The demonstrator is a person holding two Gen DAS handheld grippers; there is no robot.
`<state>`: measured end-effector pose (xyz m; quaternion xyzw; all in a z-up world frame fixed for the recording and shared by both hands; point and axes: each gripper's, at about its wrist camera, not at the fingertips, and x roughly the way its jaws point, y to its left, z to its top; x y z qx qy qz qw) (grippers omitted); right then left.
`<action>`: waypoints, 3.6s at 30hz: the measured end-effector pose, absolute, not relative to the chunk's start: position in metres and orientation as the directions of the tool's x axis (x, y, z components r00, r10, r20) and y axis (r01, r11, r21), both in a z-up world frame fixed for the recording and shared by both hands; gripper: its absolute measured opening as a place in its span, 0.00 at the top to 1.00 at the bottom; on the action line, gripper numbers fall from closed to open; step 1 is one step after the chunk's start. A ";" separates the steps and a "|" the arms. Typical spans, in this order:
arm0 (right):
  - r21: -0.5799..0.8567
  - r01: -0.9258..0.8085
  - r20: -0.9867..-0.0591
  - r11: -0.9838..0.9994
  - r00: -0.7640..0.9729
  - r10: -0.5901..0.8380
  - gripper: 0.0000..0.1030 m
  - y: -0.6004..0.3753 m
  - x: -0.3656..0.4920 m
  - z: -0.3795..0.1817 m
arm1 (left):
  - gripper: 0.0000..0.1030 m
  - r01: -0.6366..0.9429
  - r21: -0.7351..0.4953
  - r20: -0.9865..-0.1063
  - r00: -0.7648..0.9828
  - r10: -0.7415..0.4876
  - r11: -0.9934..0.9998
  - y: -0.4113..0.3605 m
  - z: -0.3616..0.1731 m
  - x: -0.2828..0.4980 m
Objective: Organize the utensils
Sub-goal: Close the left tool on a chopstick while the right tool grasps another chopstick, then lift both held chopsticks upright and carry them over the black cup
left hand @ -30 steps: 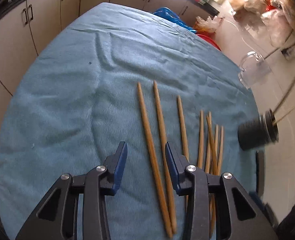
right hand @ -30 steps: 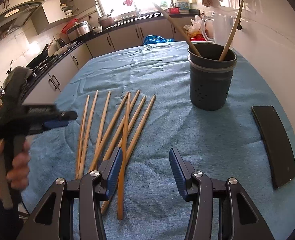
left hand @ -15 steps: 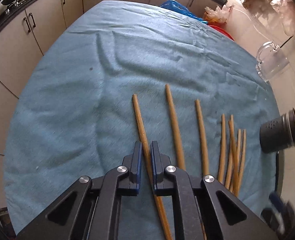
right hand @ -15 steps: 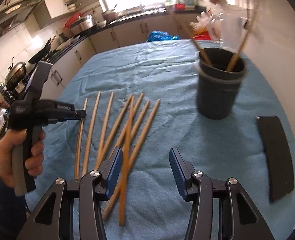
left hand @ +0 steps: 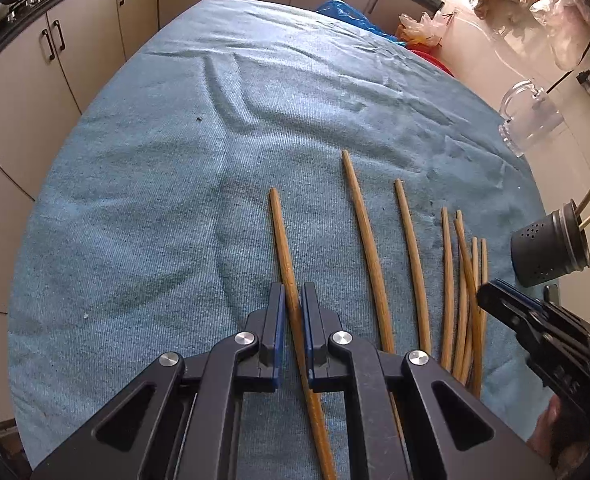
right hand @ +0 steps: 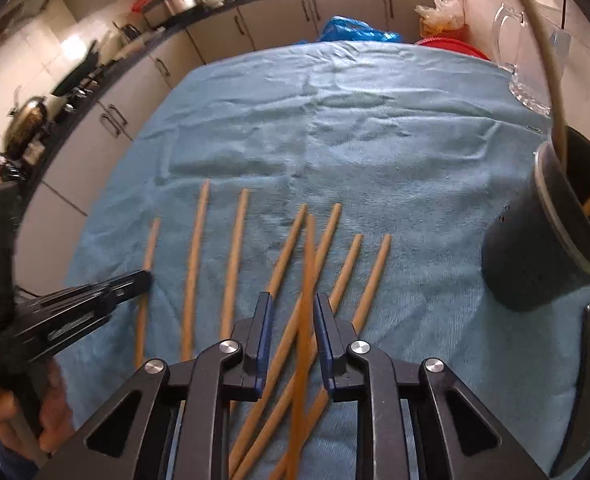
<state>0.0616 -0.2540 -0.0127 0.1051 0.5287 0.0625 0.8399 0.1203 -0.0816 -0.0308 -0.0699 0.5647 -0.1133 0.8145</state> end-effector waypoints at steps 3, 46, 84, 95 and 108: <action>0.240 0.011 -0.889 0.971 0.405 0.215 0.80 -0.256 0.070 -0.020 | 0.92 0.109 -0.246 -0.903 0.336 -0.269 0.963 -0.081 -0.031 0.121; 0.382 -0.104 -0.500 0.918 0.813 0.300 0.93 -0.295 -0.078 0.088 | 0.94 0.323 -0.343 -0.612 0.635 -0.471 0.882 -0.084 0.111 0.011; 0.435 0.011 -0.404 0.900 0.896 0.185 0.93 -0.355 -0.111 0.118 | 0.94 0.485 -0.331 -0.550 0.598 -0.583 0.809 -0.147 0.170 0.007; 0.439 0.048 -0.373 0.897 0.918 0.134 0.93 -0.382 -0.117 0.132 | 0.94 0.539 -0.329 -0.544 0.563 -0.622 0.775 -0.183 0.191 0.013; 0.449 0.095 -0.347 0.889 0.935 0.075 0.93 -0.420 -0.106 0.154 | 0.94 0.584 -0.305 -0.530 0.552 -0.643 0.752 -0.234 0.216 0.031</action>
